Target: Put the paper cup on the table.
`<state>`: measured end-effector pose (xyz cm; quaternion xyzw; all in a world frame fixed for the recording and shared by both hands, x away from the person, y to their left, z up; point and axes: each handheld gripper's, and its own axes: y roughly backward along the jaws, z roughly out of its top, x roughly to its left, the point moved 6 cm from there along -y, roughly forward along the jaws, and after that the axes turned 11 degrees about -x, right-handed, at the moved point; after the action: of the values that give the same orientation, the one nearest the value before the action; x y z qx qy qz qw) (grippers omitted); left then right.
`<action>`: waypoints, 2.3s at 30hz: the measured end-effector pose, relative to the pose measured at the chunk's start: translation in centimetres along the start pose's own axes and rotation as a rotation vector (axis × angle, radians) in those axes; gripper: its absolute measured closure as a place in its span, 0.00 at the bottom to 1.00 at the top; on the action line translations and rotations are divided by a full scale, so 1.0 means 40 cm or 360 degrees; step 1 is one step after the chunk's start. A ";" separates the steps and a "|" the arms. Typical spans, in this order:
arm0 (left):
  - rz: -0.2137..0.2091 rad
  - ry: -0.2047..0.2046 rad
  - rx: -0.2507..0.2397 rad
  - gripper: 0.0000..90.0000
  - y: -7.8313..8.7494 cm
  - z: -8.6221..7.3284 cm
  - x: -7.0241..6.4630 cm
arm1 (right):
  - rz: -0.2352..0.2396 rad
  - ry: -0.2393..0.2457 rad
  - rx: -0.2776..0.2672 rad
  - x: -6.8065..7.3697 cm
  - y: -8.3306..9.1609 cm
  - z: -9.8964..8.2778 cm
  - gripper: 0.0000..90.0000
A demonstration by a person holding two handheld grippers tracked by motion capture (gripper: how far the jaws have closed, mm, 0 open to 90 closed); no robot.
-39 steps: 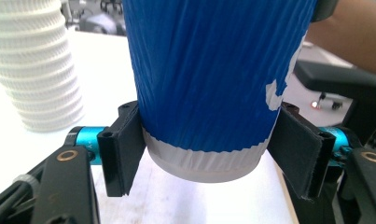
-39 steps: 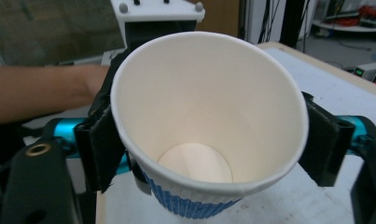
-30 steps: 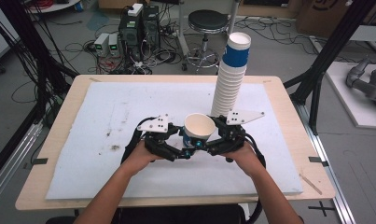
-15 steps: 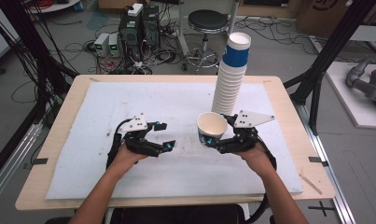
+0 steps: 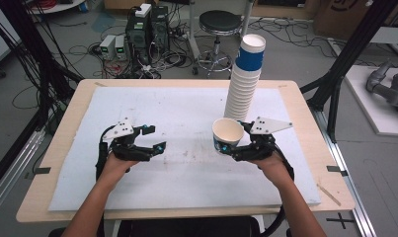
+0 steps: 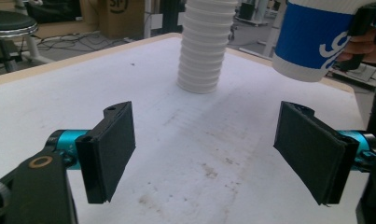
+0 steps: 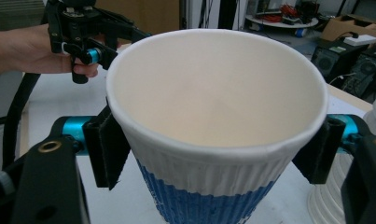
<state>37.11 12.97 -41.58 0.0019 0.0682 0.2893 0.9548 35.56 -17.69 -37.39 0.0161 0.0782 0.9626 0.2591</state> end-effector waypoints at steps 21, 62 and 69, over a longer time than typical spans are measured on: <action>0.0261 -0.0019 -0.0066 0.22 0.095 -0.016 0.081 | -0.0040 -0.0078 0.0009 -0.030 -0.224 -0.012 0.27; 0.0292 -0.0007 0.0015 0.23 0.097 -0.042 0.091 | -0.0183 -0.0155 0.0307 -0.065 -0.340 -0.168 0.22; 0.0293 -0.0005 0.0017 0.23 0.098 -0.043 0.091 | -0.0167 -0.0203 0.0378 -0.068 -0.317 -0.196 0.22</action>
<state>37.75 18.18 -43.59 0.0136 0.0678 0.3754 0.9243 43.66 -9.33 -47.12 0.1036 0.1757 0.9287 0.3096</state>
